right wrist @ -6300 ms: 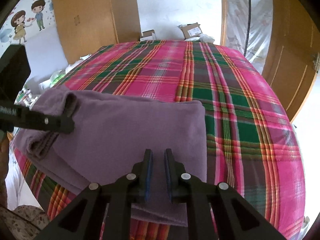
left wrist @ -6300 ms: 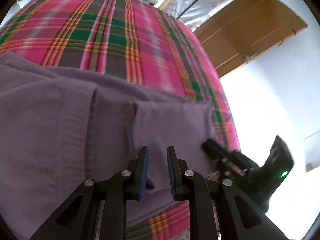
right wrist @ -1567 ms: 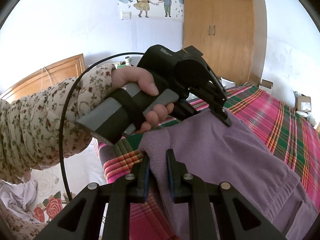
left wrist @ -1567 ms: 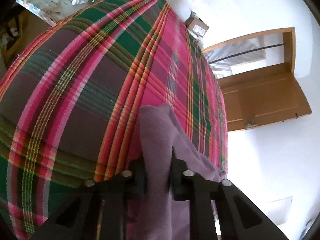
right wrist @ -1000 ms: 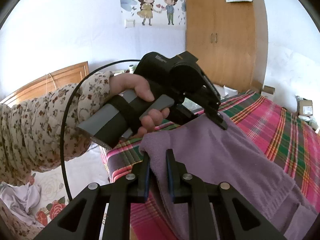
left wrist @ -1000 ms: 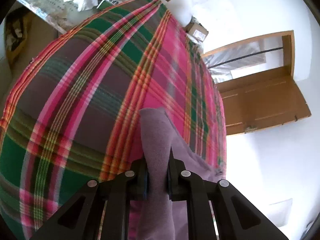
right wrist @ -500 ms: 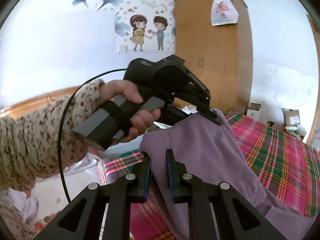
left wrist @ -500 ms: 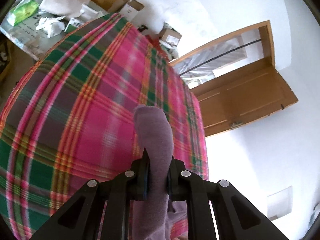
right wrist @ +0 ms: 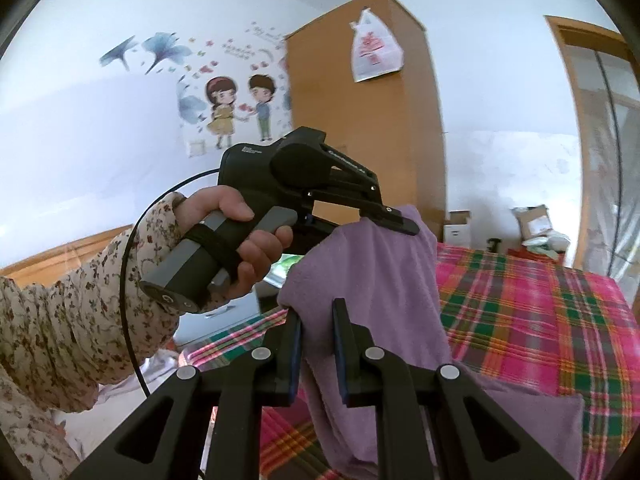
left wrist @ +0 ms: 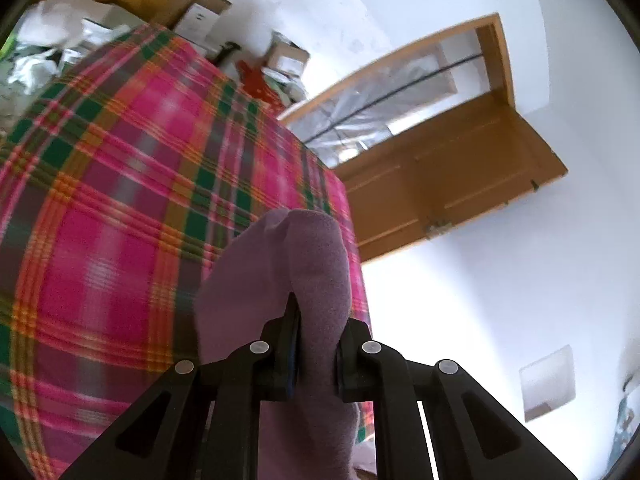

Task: Fold clothes
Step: 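Lift the trousers edge with the left gripper while the right gripper grasps beside it, then fold the held mauve edge over the bundle with both grippers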

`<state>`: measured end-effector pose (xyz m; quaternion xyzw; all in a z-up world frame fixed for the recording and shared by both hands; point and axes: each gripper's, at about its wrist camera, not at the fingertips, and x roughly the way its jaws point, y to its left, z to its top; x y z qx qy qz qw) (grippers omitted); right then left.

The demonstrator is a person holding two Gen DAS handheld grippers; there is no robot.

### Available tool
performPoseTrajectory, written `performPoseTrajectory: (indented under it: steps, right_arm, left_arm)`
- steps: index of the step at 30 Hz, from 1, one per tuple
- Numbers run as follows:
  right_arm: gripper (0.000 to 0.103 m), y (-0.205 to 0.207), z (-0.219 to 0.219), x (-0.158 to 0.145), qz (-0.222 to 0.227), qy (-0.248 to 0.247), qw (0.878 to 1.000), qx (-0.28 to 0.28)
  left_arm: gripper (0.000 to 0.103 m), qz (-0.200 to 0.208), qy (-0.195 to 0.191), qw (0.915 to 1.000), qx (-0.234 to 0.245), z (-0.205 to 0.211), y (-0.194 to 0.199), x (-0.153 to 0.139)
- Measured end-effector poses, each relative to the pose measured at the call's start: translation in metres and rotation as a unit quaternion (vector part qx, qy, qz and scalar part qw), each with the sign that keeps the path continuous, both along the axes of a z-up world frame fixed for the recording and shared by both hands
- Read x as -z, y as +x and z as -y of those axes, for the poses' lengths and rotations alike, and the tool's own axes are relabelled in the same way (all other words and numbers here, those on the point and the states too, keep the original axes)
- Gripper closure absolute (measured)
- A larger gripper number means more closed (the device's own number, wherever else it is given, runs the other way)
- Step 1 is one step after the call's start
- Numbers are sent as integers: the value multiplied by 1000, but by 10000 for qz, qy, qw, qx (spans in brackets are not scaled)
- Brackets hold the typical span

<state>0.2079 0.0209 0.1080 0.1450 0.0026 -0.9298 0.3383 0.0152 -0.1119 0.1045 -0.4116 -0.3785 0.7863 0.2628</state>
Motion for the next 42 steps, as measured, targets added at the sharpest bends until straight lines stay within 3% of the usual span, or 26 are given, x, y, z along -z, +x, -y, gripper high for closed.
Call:
performPoseTrajectory:
  steps: [20, 42]
  right_arm:
    - [89, 5, -97, 4, 404, -815, 9891, 1161]
    - [96, 0, -190, 59, 1206, -875, 9580, 2450]
  left_arm:
    - [89, 244, -390, 9941, 978, -128, -42, -9]
    - [89, 1127, -944, 9749, 1673, -228, -85, 55]
